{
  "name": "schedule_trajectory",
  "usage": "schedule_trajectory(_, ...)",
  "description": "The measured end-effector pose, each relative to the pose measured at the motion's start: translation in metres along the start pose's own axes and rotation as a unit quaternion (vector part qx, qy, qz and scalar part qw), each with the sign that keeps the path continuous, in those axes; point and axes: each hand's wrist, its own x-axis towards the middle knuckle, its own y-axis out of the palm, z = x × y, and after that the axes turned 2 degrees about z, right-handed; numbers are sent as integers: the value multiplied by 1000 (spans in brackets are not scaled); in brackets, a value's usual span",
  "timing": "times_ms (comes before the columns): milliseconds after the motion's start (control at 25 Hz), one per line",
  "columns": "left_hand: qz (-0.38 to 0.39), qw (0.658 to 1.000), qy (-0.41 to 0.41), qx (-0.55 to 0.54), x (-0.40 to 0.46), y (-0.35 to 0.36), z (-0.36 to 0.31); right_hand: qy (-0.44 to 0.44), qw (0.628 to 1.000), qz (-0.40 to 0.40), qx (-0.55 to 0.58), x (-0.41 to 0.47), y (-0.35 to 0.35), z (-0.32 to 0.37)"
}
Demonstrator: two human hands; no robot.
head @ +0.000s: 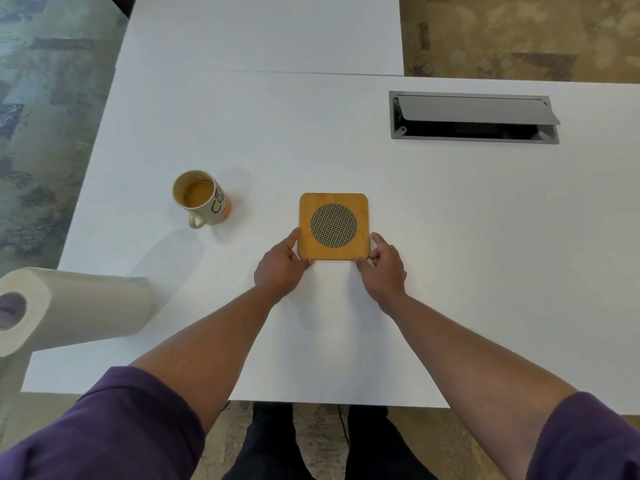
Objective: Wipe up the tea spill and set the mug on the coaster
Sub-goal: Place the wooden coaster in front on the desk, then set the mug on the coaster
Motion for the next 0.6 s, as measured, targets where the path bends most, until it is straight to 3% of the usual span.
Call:
schedule_trajectory(160, -69, 993, -2, -91, -15, 11, 18, 34, 992, -61, 110, -6, 4, 7)
schedule_trajectory(280, -181, 964, -21, -196, -26, 4, 35, -29, 991, -81, 104, -11, 25, 36)
schedule_trajectory(480, -402, 871, -29, -280, -22, -57, 42, -143, 984, 39, 103, -10, 85, 101)
schedule_trajectory(600, -395, 857, -33, -329, -9, -97, 45, -95, 972, 142, 163, -10, 117, 142)
